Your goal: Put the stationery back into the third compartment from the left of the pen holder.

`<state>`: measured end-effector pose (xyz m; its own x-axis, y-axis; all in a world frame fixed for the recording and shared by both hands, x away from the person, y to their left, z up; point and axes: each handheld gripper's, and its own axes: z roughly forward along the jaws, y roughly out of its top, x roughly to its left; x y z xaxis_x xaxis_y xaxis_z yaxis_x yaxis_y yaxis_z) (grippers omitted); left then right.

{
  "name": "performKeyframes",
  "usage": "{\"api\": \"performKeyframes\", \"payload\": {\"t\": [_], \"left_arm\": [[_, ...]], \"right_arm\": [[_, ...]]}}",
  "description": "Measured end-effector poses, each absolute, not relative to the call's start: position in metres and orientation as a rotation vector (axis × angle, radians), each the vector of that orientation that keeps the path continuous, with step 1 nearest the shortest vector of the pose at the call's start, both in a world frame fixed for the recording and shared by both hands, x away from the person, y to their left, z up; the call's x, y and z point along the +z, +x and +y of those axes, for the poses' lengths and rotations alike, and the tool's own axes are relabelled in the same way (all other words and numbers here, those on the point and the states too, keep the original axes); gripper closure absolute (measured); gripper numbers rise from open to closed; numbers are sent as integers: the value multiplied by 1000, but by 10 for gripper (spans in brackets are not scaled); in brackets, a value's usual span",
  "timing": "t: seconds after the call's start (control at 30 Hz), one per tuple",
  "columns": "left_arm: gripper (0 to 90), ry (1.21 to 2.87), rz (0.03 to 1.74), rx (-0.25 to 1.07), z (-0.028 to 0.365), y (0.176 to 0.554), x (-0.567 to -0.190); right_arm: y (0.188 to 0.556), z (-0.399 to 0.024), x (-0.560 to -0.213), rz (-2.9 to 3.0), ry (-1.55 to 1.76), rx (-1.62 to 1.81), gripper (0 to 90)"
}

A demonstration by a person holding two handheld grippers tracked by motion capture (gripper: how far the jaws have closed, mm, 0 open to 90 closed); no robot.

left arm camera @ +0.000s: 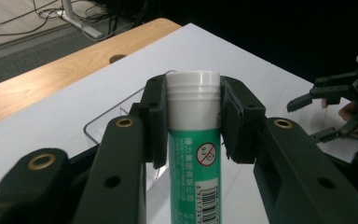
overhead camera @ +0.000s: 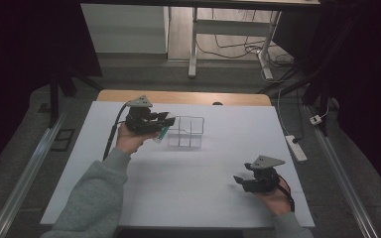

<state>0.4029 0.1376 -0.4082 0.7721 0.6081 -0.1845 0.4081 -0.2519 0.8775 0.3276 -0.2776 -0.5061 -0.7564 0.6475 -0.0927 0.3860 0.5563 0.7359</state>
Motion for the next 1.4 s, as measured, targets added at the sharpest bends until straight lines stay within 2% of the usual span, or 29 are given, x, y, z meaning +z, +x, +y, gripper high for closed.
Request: {"api": "performKeyframes", "payload": {"t": [0.4, 1.4], "left_arm": [[639, 1900, 760, 206, 111, 424, -404], [639, 1912, 745, 257, 59, 456, -407]], "right_arm": [[329, -278, -507, 2446, 847, 1023, 337], [330, -279, -509, 2448, 854, 1021, 336]]}}
